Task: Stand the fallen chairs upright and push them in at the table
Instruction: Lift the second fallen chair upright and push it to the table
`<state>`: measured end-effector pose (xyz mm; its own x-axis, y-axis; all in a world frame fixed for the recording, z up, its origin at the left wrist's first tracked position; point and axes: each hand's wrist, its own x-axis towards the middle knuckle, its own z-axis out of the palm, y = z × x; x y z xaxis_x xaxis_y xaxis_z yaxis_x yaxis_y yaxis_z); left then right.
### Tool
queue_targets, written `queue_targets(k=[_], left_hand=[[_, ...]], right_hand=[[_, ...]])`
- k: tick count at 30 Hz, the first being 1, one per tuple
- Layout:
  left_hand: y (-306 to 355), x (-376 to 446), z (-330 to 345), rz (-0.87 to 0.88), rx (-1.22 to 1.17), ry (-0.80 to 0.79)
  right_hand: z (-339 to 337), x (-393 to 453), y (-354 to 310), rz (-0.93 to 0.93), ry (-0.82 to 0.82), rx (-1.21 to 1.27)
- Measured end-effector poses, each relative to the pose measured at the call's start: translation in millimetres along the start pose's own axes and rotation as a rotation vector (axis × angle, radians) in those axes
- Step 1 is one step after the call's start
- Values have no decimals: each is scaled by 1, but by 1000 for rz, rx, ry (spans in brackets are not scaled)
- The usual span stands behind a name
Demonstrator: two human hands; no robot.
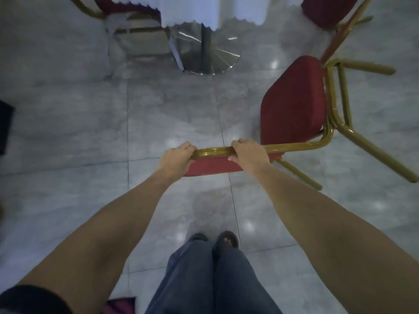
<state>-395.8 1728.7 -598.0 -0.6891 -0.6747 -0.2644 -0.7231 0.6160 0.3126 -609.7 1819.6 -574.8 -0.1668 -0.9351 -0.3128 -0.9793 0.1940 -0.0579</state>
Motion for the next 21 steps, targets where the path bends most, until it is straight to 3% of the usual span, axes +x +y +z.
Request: queue_targets(k=[3, 8, 13, 16, 21], left_hand=[[-2, -24, -72, 23, 28, 55], [3, -52, -174, -42, -147, 325], [-20, -57, -229, -161, -273, 378], [-3, -40, -263, -24, -330, 412], [45, -25, -305, 216, -179, 395]], right_hand=[[-53, -9, -26, -59, 59, -32], [-140, -34, -47, -37, 167, 29], [-206, -73, -36, 18, 274, 148], [-223, -102, -23, 97, 341, 214], [-216, -152, 0, 263, 390, 322]])
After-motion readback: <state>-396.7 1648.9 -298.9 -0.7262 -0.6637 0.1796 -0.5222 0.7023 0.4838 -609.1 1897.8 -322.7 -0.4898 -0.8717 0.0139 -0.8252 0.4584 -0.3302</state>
